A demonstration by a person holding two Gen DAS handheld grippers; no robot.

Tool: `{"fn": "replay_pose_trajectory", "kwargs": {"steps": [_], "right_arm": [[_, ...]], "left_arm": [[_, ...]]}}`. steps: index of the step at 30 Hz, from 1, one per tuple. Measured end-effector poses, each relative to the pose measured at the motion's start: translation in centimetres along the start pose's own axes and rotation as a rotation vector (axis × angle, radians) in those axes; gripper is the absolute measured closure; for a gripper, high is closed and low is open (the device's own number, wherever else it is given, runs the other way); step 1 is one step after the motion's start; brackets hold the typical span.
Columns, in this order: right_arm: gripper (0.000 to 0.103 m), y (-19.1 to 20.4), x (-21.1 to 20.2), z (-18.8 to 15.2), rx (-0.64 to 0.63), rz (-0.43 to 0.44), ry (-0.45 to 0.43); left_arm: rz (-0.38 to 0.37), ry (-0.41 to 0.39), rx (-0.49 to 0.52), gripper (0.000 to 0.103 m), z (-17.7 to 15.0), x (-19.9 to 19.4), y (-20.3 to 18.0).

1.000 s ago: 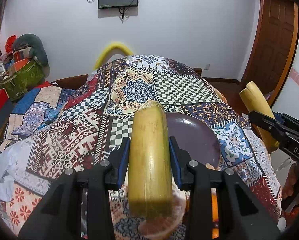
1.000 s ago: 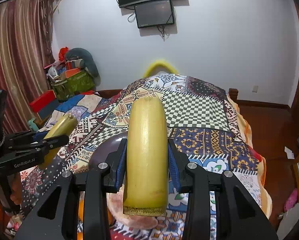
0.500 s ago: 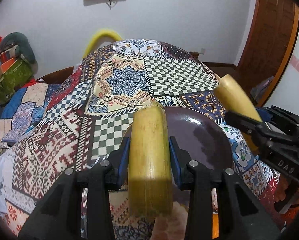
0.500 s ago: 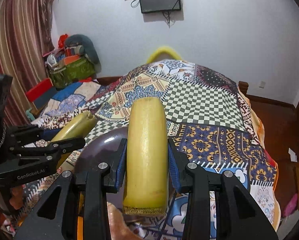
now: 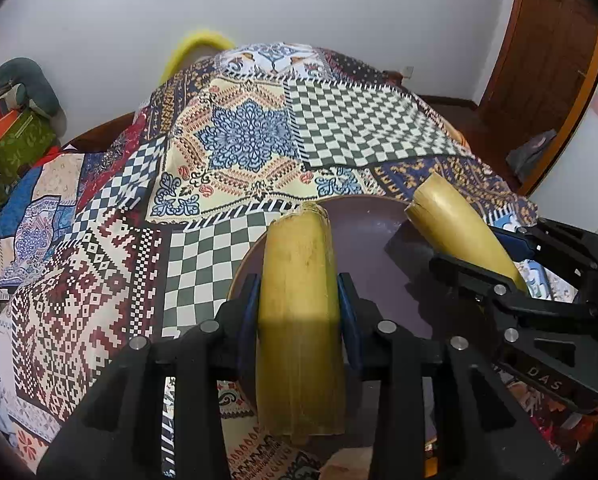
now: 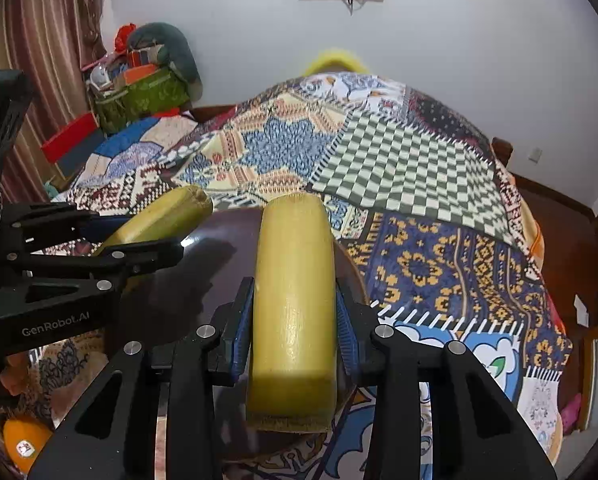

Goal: Organize fruits
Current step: 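Carry the left tool's corn cob over the dark plate while the right tool carries its cob there, then lower both corn cobs onto the dark plate and open both tools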

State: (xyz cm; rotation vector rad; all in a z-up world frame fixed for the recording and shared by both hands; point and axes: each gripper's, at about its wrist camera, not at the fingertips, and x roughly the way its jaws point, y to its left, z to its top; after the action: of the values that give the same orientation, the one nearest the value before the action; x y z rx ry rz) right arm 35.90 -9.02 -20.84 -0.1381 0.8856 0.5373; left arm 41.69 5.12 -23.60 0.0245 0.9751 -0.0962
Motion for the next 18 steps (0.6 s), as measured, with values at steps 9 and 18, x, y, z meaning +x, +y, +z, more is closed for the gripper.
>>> {"fn": "replay_pose_trajectory", "kwargs": {"steps": [9, 18], "right_arm": [[0.069, -0.1, 1.5, -0.2, -0.009, 0.01, 0.056], [0.068, 0.2, 1.4, -0.3, -0.017, -0.001, 0.061]], "left_arm": [[0.007, 0.042, 0.011, 0.065, -0.1, 1.5, -0.1], [0.013, 0.002, 0.037, 0.065, 0.3, 0.5, -0.5]]}}
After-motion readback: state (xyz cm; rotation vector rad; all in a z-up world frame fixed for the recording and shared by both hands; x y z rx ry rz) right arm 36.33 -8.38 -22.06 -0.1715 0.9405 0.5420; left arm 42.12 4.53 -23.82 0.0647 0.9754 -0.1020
